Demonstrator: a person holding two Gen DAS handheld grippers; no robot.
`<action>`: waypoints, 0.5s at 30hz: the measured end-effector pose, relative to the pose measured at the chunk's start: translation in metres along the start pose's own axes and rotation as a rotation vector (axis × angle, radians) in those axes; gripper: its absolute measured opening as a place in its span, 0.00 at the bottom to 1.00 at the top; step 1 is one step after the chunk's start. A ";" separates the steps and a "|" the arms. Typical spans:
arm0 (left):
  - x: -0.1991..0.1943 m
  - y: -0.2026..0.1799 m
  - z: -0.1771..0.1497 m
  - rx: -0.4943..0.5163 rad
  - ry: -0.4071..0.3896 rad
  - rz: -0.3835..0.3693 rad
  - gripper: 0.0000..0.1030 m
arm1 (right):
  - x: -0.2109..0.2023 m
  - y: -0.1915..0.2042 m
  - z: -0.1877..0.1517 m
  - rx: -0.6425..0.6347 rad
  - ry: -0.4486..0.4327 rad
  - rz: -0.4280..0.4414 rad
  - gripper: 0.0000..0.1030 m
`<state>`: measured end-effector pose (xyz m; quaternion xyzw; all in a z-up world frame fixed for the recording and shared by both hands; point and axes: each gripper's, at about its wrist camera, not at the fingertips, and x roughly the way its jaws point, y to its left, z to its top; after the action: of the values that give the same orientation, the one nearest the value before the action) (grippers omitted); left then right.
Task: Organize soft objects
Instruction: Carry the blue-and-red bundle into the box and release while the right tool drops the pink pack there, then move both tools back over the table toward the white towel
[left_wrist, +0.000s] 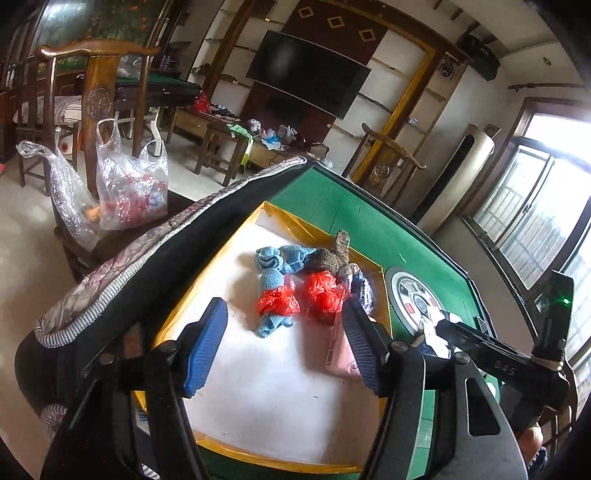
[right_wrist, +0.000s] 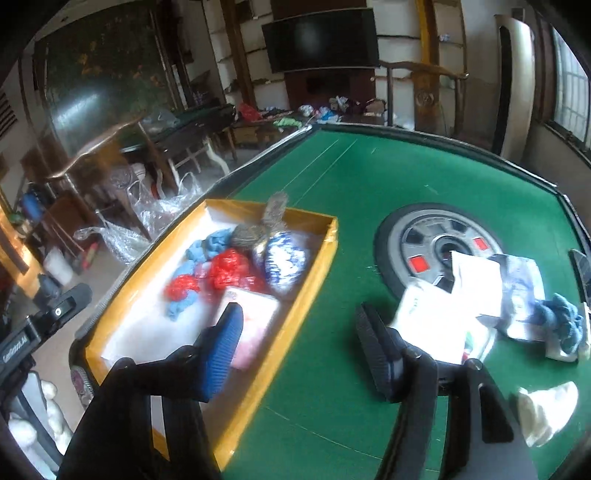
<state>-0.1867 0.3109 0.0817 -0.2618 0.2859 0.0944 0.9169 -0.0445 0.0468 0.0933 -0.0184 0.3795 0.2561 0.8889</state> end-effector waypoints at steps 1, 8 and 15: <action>0.002 0.002 -0.001 -0.009 0.007 0.002 0.62 | -0.006 -0.010 -0.004 0.009 -0.012 -0.022 0.58; 0.007 0.007 -0.011 -0.048 0.033 0.026 0.62 | -0.028 -0.055 -0.022 0.072 -0.036 -0.106 0.58; -0.002 0.001 -0.012 -0.037 0.005 0.059 0.62 | -0.074 -0.040 -0.018 0.048 -0.234 -0.080 0.66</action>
<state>-0.1943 0.3058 0.0742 -0.2703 0.2938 0.1262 0.9081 -0.0802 -0.0248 0.1244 0.0179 0.2780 0.2119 0.9368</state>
